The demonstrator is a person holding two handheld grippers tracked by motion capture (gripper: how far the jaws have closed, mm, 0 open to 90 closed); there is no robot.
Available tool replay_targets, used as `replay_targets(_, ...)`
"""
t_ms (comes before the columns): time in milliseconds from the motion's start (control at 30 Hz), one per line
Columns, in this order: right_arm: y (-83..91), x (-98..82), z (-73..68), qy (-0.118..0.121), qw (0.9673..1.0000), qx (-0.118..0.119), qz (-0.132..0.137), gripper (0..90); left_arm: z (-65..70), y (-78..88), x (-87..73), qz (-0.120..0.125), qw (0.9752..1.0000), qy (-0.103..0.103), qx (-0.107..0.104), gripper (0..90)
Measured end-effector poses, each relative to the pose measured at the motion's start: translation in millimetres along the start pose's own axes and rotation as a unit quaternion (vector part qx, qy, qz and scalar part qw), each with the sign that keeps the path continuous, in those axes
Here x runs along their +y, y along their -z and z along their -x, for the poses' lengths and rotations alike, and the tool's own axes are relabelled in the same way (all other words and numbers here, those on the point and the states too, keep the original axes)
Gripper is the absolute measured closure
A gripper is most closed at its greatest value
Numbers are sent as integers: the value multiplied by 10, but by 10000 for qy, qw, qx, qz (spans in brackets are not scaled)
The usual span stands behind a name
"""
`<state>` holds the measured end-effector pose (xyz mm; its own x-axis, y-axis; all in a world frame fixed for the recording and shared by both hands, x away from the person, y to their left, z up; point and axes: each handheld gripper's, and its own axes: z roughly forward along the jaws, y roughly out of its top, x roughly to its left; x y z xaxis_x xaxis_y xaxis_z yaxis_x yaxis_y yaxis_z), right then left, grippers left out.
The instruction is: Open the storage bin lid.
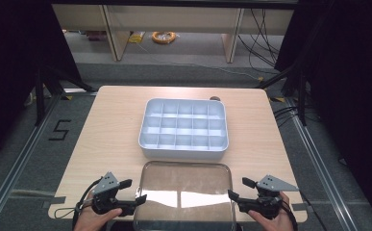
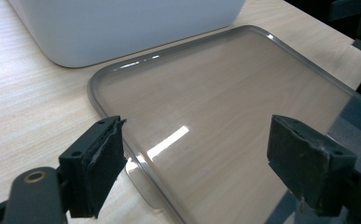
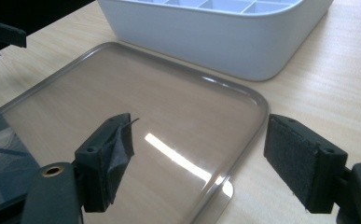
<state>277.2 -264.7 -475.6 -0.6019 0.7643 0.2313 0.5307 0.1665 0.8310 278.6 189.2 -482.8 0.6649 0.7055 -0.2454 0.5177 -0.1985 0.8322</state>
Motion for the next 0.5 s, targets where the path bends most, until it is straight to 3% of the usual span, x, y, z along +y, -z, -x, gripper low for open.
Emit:
replay_targets(33, 26, -11, -19, -97, 9999, -10, -92, 233, 9, 8, -9, -13, 10000, 61, 22, 181)
replay_targets(67, 14, -23, 15, 94, 9999, 46, 13, 233, 9, 9, -18, 31, 10000, 65, -1, 180)
replay_targets(167, 66, -57, -5, 99, 9999, -55, -105, 234, 11, 32, -33, 3, 10000, 11, 9, 178)
replay_targets(200, 91, -72, -46, -120, 9997, -59, -208, 234, 7, 40, -37, -25, 10000, -10, 16, 178)
replay_targets(267, 80, -88, -8, 93, 9999, 4, -48, 234, 23, 55, -47, -26, 10000, 79, 47, 178)
replay_targets(300, 91, -97, -29, -18, 10000, -18, -52, 234, 23, 55, -52, -5, 10000, 97, 15, 179)
replay_targets(367, 113, -107, -13, 87, 9999, -32, -100, 235, 20, 74, -55, -26, 10000, 3, 15, 179)
replay_targets(400, 127, -118, -38, -55, 9999, -27, -161, 235, 28, 77, -60, -31, 10000, 73, 21, 179)
replay_targets(433, 118, -128, -11, 58, 10000, 23, -74, 235, 28, 79, -63, -26, 10000, 68, 3, 179)
replay_targets(467, 119, -143, -27, -59, 9999, -27, -90, 235, 29, 86, -64, -39, 10000, 54, -3, 179)
replay_targets(500, 128, -147, -3, 52, 9999, -76, -123, 235, 25, 91, -63, -39, 10000, -14, -11, 180)
